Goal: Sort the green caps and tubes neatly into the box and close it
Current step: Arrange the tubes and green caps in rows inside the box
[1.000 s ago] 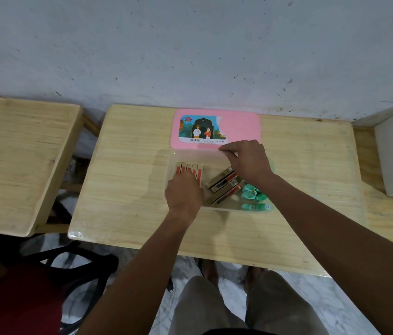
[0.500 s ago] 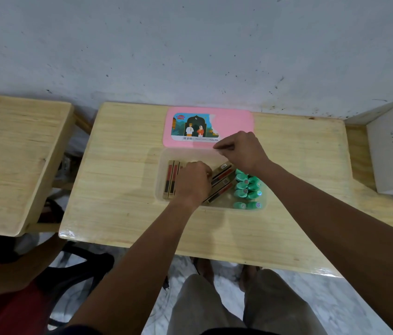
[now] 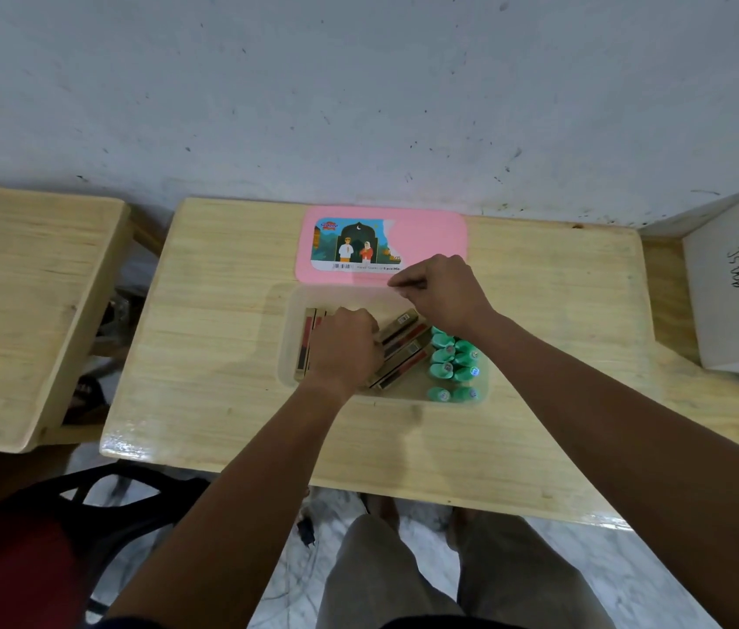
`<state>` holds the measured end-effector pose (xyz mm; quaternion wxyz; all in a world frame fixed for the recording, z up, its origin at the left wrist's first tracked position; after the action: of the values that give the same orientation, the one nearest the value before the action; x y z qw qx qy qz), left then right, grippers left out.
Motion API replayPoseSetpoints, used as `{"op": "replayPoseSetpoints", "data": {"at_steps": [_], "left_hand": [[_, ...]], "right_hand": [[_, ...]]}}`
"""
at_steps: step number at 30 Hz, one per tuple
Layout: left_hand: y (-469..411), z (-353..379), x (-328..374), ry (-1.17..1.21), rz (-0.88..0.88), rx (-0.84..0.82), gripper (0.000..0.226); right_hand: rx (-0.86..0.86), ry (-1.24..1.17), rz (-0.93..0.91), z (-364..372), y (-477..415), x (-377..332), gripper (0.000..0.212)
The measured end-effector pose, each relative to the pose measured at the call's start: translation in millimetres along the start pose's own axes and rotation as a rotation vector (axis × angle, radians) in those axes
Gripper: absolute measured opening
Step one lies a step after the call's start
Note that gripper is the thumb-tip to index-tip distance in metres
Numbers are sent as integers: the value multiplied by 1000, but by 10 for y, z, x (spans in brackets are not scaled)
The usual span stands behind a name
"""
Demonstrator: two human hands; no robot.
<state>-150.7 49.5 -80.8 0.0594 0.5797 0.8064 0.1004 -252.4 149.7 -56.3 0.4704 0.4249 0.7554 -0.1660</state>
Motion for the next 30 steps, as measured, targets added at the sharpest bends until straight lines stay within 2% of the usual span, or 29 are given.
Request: {"op": "replayPoseSetpoints", "data": {"at_steps": [6, 16, 20, 27, 30], "left_hand": [[4, -22, -35, 37, -28, 22, 19], [108, 43, -95, 266, -49, 16, 17], [121, 79, -38, 187, -17, -10, 20], [119, 16, 119, 76, 125, 71, 28], [113, 4, 118, 47, 119, 80, 24]], "right_hand": [[-6, -7, -16, -12, -3, -14, 16], [-14, -16, -13, 3, -2, -9, 17], [-15, 1, -27, 3, 6, -28, 17], [-23, 7, -15, 9, 18, -31, 18], [-19, -2, -8, 1, 16, -25, 18]]}}
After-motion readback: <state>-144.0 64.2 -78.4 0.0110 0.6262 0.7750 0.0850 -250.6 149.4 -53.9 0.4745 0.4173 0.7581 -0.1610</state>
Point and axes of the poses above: each hand's wrist, its own y-axis away from the middle knuckle, its own z-axis out of the palm, x = y × z, the point moved 10 cm from there along -y, towards the middle knuckle, and after that the axes turned 13 degrees about -y, right-handed, at the moved point
